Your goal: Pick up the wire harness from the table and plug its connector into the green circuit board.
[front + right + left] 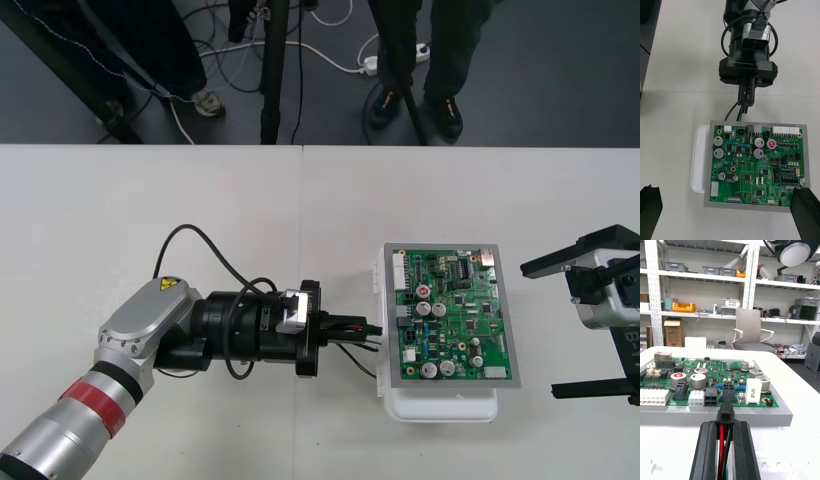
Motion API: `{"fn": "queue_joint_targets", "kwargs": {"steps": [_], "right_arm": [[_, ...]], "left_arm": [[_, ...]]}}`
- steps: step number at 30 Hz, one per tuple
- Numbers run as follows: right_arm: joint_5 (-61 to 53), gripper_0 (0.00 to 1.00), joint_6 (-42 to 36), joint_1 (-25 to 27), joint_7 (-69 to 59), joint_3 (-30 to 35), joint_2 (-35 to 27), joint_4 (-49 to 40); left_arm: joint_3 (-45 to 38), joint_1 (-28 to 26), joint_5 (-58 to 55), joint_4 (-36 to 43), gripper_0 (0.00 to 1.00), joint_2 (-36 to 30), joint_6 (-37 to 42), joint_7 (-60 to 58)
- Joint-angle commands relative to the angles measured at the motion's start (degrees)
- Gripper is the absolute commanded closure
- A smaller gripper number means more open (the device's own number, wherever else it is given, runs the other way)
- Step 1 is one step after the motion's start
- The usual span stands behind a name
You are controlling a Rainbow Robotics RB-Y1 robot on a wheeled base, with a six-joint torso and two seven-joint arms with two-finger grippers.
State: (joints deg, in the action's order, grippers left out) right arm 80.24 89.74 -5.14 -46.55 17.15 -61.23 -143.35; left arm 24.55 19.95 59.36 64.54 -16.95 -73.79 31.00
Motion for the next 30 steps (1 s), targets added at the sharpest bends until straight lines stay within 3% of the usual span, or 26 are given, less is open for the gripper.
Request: {"fn": "queue_joint_targets", "kwargs": {"steps": [1, 30], "right_arm": [[-0.6, 0.00, 0.3, -1.6, -2.9, -0.9, 0.8, 0.6], [-0.3, 0.00, 0.3, -2.0, -2.7, -0.9, 0.8, 2.4]], "left_arm": [[1.3, 2.6, -1.0, 0.7, 1.00, 1.6, 2.7, -0.5], [4.4, 3.3, -2.8, 0.6, 1.00, 2.2, 7.6, -0.4]]}}
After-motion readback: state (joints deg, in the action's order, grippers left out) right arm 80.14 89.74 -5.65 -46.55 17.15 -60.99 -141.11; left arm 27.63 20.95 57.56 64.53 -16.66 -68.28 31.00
